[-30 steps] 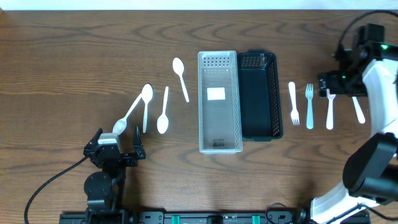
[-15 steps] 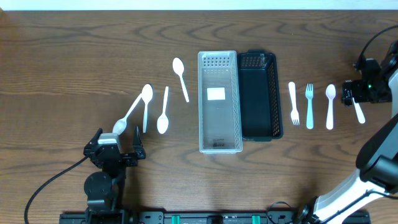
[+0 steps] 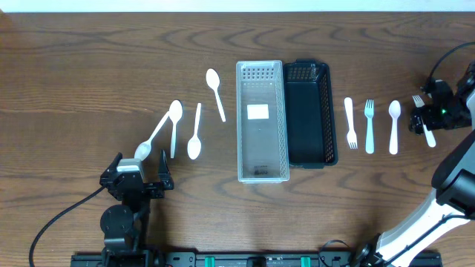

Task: Pack container
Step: 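Move the right gripper over the rightmost white fork and grasp it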

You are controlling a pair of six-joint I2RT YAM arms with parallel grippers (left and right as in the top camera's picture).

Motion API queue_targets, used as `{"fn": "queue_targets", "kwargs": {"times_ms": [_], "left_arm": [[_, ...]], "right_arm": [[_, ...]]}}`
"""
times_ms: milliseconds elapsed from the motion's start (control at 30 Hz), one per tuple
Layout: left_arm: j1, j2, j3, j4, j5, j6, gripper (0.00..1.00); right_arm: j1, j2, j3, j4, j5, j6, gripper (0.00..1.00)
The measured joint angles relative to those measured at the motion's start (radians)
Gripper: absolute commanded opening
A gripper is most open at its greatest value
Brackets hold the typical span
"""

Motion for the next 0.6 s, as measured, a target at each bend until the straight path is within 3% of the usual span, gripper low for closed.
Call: {"fn": "queue_targets", "kwargs": {"times_ms": [600], "left_arm": [[0.0,0.0,0.0,0.0,0.0,0.0,0.98]], "right_arm": [[0.0,0.056,0.0,0.106,-0.025,0.008,0.99]]}}
